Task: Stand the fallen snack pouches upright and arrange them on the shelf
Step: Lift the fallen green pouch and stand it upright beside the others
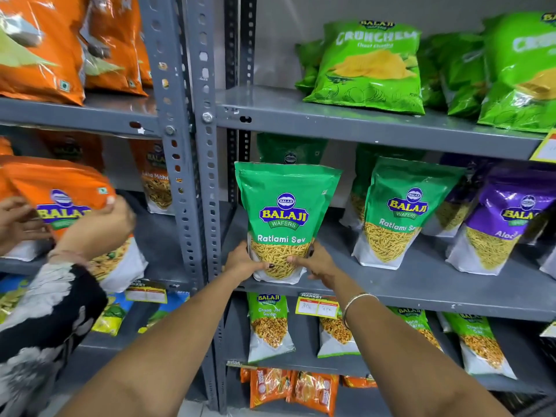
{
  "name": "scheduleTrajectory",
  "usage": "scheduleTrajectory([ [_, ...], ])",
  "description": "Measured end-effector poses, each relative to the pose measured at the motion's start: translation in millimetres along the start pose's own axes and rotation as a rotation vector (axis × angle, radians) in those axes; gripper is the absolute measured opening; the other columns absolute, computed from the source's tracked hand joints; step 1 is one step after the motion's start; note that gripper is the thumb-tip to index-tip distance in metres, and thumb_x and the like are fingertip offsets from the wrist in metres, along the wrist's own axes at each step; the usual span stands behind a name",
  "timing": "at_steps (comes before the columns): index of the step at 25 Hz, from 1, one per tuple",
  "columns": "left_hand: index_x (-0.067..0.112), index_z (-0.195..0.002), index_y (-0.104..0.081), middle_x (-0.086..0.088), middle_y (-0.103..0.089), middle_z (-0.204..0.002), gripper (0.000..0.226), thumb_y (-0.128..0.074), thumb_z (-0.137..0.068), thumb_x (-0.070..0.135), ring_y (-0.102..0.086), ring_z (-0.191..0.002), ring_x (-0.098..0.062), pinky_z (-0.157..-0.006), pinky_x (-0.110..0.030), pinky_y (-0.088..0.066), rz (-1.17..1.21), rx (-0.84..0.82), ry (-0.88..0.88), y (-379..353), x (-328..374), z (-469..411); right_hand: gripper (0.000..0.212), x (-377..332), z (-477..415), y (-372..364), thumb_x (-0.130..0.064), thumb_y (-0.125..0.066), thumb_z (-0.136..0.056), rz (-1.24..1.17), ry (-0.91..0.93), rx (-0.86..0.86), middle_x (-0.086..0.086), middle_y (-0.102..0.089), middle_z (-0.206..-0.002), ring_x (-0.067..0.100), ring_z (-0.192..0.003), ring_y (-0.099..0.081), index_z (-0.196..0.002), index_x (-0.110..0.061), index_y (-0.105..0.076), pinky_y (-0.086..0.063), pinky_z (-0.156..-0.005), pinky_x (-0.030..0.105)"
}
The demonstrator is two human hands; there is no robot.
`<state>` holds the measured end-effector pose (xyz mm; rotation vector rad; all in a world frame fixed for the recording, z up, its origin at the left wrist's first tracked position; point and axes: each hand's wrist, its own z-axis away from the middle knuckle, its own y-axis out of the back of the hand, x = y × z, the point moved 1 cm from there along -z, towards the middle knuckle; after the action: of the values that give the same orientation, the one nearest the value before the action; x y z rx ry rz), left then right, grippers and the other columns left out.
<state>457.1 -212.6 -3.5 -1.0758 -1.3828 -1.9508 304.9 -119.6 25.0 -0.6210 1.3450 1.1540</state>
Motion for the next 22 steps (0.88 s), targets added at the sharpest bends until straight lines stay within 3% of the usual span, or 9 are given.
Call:
scheduleTrajectory([
  [9,0.010,-0.123,-0.051,-0.012,-0.061,-0.129,0.067,-0.081,-0.063,0.021,-0.054,-0.121,-0.031,-0.105,-0.047,-0.041,-0.006,0.009,-0.001,-2,-3,-1,0.067,2,1,1,-0.008,-0.071,-0.076,0.015,-0.009,-0.014,0.012,-0.051,-0.139,0.016,-0.102,-0.047,-0.134,-0.009,-0.038,-0.039,-0.058,0.014],
  [16,0.010,-0.125,-0.049,-0.012,-0.059,-0.131,0.071,-0.082,-0.062,0.019,-0.053,-0.122,-0.031,-0.105,-0.047,-0.042,0.017,-0.046,0.010,-1,-4,-6,0.066,5,-1,1,-0.008,-0.070,-0.077,0.033,0.008,-0.006,0.013,-0.050,-0.139,0.017,-0.101,-0.045,-0.135,-0.007,-0.037,-0.038,-0.056,0.014],
  [20,0.007,-0.129,-0.043,-0.011,-0.055,-0.134,0.079,-0.083,-0.062,0.022,-0.052,-0.123,-0.029,-0.104,-0.042,-0.043,-0.026,-0.098,0.040,1,-4,-9,0.076,8,-9,3,-0.012,-0.073,-0.075,0.044,-0.017,-0.016,0.013,-0.047,-0.139,0.024,-0.118,-0.048,-0.138,-0.005,-0.030,-0.046,-0.075,0.027],
  [22,0.004,-0.124,-0.044,-0.009,-0.059,-0.120,0.073,-0.081,-0.064,0.025,-0.059,-0.107,-0.025,-0.095,-0.036,-0.048,-0.175,-0.181,0.137,4,-4,-9,0.091,12,-12,9,-0.024,-0.076,-0.073,0.110,-0.052,0.010,0.017,-0.038,-0.146,0.025,-0.122,-0.045,-0.142,-0.004,-0.020,-0.047,-0.081,0.033],
])
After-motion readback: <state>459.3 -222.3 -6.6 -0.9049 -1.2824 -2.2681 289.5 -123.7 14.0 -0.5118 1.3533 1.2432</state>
